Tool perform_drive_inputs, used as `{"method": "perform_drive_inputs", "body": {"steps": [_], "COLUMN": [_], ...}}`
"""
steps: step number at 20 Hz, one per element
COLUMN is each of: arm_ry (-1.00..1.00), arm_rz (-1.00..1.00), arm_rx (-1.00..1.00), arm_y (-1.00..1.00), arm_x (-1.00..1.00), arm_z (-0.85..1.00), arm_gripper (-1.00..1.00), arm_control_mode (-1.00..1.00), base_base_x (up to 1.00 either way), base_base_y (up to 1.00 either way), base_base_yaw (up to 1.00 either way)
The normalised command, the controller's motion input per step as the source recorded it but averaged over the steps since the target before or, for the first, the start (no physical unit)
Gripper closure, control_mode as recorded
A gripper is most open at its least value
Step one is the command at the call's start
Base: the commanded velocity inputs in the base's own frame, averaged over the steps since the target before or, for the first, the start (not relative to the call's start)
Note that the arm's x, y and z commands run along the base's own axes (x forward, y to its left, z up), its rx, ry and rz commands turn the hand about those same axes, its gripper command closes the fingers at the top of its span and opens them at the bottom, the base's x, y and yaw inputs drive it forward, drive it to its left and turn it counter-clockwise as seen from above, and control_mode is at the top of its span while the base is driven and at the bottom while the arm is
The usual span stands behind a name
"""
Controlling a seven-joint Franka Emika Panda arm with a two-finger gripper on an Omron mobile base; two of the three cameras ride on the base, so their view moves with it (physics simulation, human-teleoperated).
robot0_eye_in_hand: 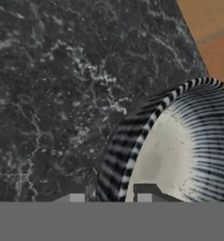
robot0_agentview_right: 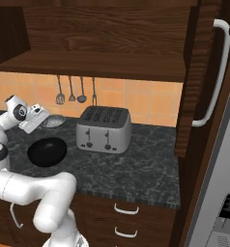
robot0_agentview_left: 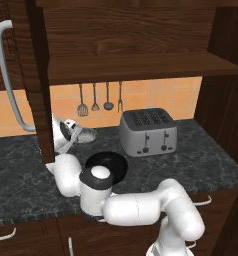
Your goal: Pick up the bowls on the counter and stack them on top of one another in the open cabinet. Place the smaller bowl on top of the larger bowl.
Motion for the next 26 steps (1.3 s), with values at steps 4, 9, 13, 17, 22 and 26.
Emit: {"method": "perform_drive_inputs", "body": {"steps": [4,9,13,17,22,26], "arm_ry": [-0.15,-0.15,-0.35,-0.29,-0.12,0.1], "arm_rz": [0.0,0.0,0.0,0.0,0.0,-0.01], "arm_rx": [0.0,0.0,0.05,0.08,0.14,0.11], "arm_y": [0.0,-0.2,-0.32,-0.29,-0.3,-0.26], "arm_x": [-0.72,-0.69,-0.66,-0.81,-0.94,-0.76], "arm_z": [0.03,-0.03,0.32,0.53,0.59,0.25], "arm_gripper": [1.0,1.0,1.0,1.0,1.0,1.0], "arm_control_mode": [-1.0,-1.0,-1.0,-1.0,-1.0,-1.0], "base_base_x": [0.0,0.0,0.0,0.0,0.0,0.0], "base_base_y": [0.0,0.0,0.0,0.0,0.0,0.0], "base_base_yaw": [0.0,0.0,0.0,0.0,0.0,0.0]}}
